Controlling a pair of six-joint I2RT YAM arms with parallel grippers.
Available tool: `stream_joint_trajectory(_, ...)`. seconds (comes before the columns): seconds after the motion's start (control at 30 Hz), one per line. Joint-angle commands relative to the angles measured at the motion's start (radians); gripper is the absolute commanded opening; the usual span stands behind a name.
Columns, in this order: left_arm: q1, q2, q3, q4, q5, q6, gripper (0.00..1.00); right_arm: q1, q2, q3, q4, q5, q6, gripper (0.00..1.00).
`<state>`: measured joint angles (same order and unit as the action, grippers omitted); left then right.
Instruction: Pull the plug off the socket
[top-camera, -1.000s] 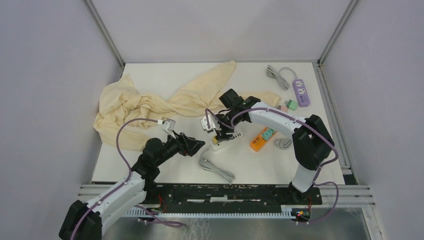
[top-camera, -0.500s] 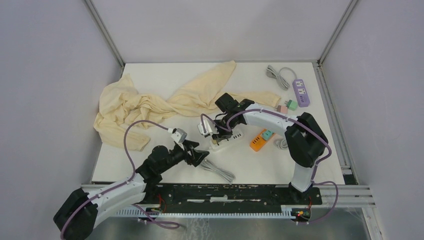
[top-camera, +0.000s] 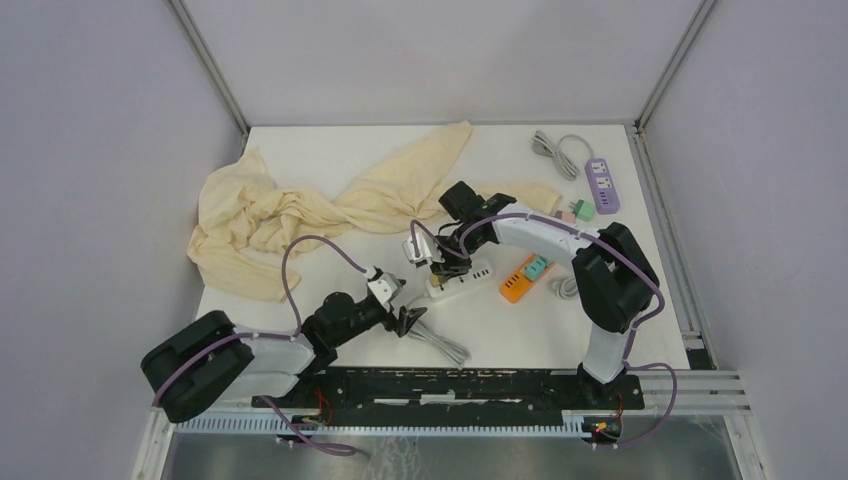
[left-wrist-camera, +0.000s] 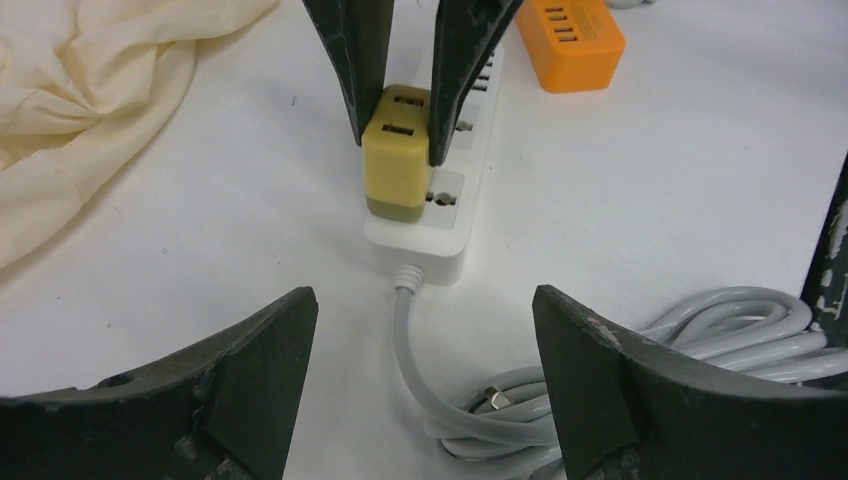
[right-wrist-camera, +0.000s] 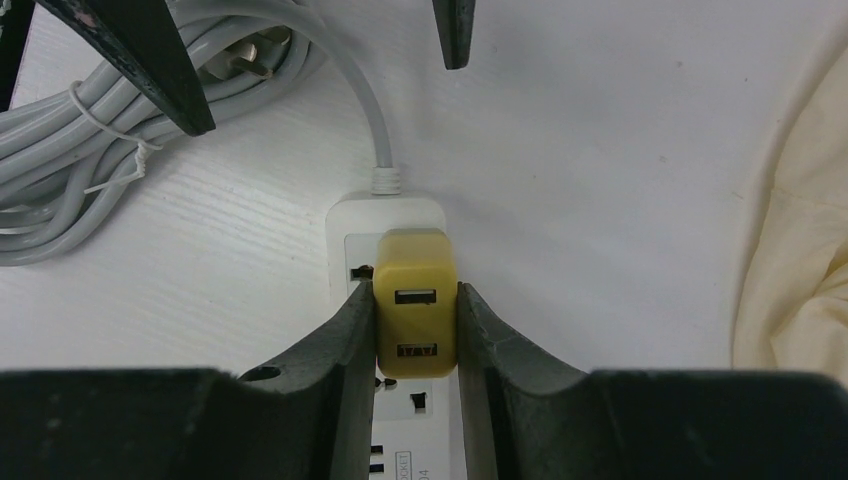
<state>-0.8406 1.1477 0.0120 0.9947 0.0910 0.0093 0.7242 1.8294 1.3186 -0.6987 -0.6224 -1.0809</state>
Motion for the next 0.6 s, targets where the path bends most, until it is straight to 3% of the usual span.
stream_joint_trajectory(0.0, -0.013, 0.121, -0.006, 0.234, 0.026, 0.145, 0.86, -0.043, -0.031, 0.004, -0.071, -0.024, 0.004, 0.14)
stream_joint_trajectory(0.57, -0.013, 0.594, 0.146, 0.495, 0.079, 0.137, 0.83, -0.058, -0.003, 0.009, -0.086, -0.094, 0.028, 0.07)
